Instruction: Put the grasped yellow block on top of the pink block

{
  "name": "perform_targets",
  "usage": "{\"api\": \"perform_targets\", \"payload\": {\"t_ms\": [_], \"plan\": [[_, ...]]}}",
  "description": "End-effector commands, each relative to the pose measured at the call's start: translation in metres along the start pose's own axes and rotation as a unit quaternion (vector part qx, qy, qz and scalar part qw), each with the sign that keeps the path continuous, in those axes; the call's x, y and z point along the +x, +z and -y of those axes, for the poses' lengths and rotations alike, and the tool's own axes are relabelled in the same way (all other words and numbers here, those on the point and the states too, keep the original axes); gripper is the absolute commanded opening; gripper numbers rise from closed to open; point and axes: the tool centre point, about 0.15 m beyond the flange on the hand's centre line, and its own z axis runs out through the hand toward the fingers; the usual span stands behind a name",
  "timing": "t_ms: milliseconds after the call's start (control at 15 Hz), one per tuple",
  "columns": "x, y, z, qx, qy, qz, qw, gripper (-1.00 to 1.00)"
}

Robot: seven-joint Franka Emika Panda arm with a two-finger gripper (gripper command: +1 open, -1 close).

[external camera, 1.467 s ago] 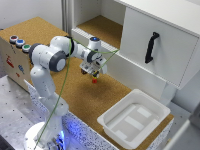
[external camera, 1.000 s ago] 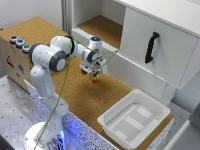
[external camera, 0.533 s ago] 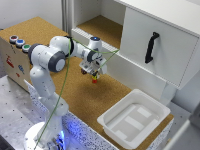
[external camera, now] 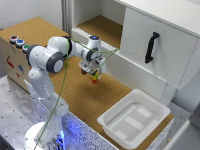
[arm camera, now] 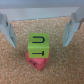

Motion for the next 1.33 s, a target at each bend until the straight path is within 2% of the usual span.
{"api": "perform_targets", "payload": {"t_ms": [0, 200, 267, 467, 533, 600, 867, 1200, 1267], "plan": [[-0.003, -0.006, 0.0, -0.001, -0.001, -0.006, 1.0, 1.0], [-0.01, -0.05, 0.008, -0.029, -0.009, -0.042, 0.999, 1.0], [-0.013, -0.061, 0.012, -0.034, -0.01, -0.045, 0.998, 1.0], [-0.027, -0.092, 0.043, -0.03, -0.033, -0.058, 0.997, 1.0], [-0.028, -0.093, 0.053, -0.029, -0.04, -0.051, 0.998, 1.0], [-0.029, -0.092, 0.066, -0.013, -0.049, -0.05, 0.997, 1.0], [-0.021, -0.071, 0.109, -0.008, -0.077, -0.042, 0.996, 1.0], [-0.01, -0.042, 0.133, 0.008, -0.078, -0.036, 0.996, 1.0], [-0.007, -0.035, 0.134, 0.003, -0.074, -0.035, 0.997, -1.0]]}}
